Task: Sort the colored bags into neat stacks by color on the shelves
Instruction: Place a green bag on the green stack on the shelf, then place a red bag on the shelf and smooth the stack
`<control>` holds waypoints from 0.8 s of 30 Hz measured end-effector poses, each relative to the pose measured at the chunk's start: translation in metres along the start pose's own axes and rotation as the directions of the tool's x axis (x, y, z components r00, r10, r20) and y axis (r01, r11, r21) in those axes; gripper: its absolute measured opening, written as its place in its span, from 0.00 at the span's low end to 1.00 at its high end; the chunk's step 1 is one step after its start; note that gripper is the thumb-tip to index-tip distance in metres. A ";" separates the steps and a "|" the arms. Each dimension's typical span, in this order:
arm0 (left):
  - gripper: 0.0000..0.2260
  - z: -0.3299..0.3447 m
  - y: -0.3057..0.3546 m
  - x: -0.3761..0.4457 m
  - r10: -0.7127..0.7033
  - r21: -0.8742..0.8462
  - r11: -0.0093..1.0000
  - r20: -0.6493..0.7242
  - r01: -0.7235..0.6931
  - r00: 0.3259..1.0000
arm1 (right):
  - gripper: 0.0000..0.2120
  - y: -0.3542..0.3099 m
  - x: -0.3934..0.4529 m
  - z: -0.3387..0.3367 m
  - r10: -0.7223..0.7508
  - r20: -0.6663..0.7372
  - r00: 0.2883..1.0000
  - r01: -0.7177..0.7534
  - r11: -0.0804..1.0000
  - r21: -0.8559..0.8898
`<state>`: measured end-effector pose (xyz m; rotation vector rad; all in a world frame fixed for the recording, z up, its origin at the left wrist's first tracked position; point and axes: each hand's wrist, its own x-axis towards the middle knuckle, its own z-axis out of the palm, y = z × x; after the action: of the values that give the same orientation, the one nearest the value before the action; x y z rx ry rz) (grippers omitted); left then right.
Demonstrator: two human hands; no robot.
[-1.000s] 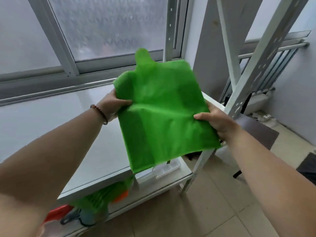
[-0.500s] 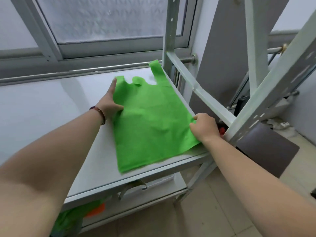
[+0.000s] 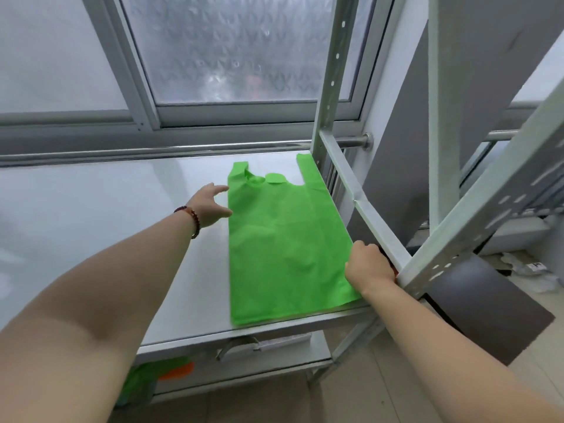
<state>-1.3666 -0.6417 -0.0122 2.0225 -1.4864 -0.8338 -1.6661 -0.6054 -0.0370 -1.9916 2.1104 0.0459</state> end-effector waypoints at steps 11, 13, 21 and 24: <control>0.29 -0.121 -0.034 -0.125 -0.104 0.430 0.879 -0.246 0.205 0.964 | 0.25 -0.135 -0.021 -0.089 -0.699 0.015 0.715 0.699 0.713 -0.059; 0.29 -0.147 -0.049 -0.158 -0.124 0.451 0.857 -0.291 0.251 0.949 | 0.25 -0.174 -0.038 -0.094 -0.767 -0.011 0.641 0.765 0.640 -0.072; 0.28 -0.233 -0.136 -0.319 -0.263 0.406 0.785 -0.467 0.469 0.844 | 0.19 -0.332 -0.169 -0.085 -0.931 -0.021 0.364 0.924 0.364 -0.119; 0.29 -0.266 -0.173 -0.384 -0.328 0.363 0.743 -0.534 0.562 0.779 | 0.20 -0.390 -0.231 -0.078 -0.966 -0.031 0.259 0.958 0.260 -0.119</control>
<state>-1.1458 -0.2165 0.1222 2.8127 -1.0084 -0.0872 -1.2830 -0.4211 0.1379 -3.0067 0.5006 -0.2014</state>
